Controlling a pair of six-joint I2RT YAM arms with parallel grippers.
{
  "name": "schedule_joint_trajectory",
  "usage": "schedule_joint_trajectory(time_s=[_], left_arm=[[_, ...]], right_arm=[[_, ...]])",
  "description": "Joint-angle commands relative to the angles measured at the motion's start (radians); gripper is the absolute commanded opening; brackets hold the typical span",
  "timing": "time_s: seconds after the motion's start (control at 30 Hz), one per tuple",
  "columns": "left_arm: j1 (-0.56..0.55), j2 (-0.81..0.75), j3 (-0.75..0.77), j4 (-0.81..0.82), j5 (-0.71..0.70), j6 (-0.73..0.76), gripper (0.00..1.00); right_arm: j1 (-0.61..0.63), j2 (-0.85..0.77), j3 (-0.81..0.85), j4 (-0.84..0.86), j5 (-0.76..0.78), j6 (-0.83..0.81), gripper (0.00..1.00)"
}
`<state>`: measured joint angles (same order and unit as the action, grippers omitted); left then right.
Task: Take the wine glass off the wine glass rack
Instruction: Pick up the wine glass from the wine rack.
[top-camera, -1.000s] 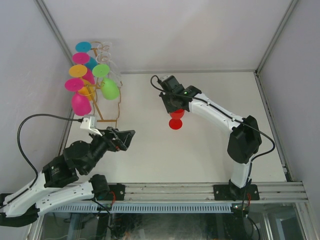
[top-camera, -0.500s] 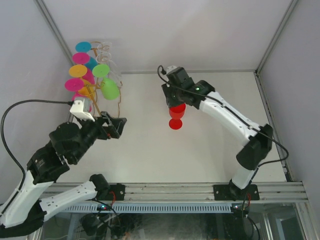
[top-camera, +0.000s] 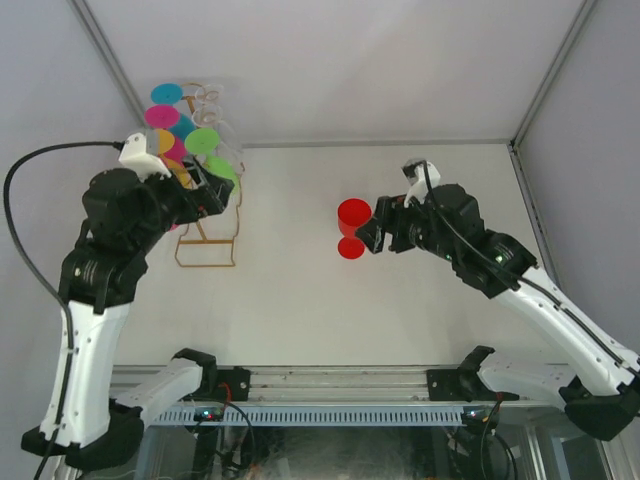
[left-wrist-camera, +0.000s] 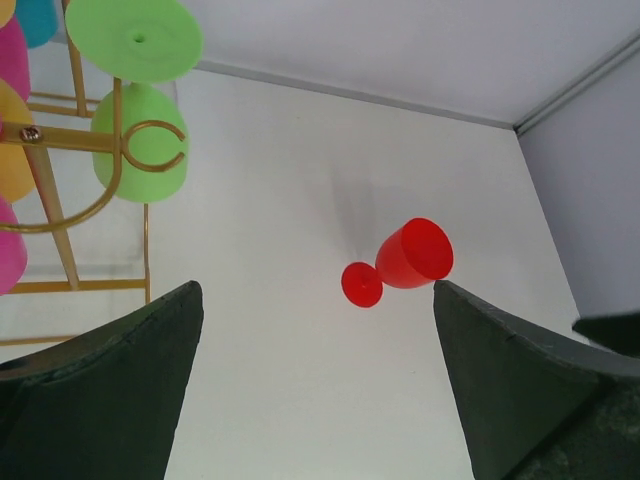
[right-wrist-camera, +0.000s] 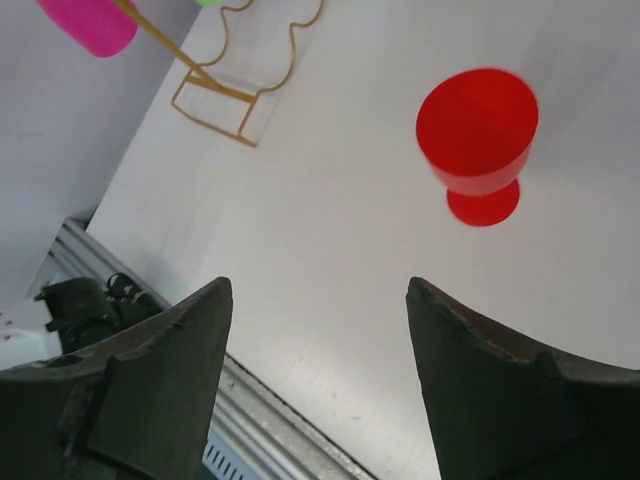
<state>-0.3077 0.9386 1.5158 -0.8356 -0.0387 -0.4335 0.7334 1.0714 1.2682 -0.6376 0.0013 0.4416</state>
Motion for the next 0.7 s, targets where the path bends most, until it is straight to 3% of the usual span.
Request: schedule_joint_trajectory(time_s=[0.0,0.07,0.27,0.43,0.67], left_arm=[[0.139,0.077,0.075,0.048,0.206,0.006,0.97],[0.164,0.127,0.115,0.026,0.153,0.045,0.95],[0.276,0.264,0.240,0.016,0.183,0.069,0.96],[0.335,0.361,0.319,-0.003,0.134,0.078,0.93],[0.366,0.470,0.401,-0.034,0.170,0.076,0.86]], right_arm=[[0.006,-0.107,-0.088,0.126,-0.093,0.141,0.73],[0.005,-0.148,-0.114,0.127,-0.099,0.174,0.74],[0.005,-0.260,-0.213,0.202,-0.132,0.290,0.74],[0.004,-0.319,-0.228,0.167,-0.106,0.303,0.74],[0.004,-0.364,-0.234,0.145,-0.065,0.304,0.74]])
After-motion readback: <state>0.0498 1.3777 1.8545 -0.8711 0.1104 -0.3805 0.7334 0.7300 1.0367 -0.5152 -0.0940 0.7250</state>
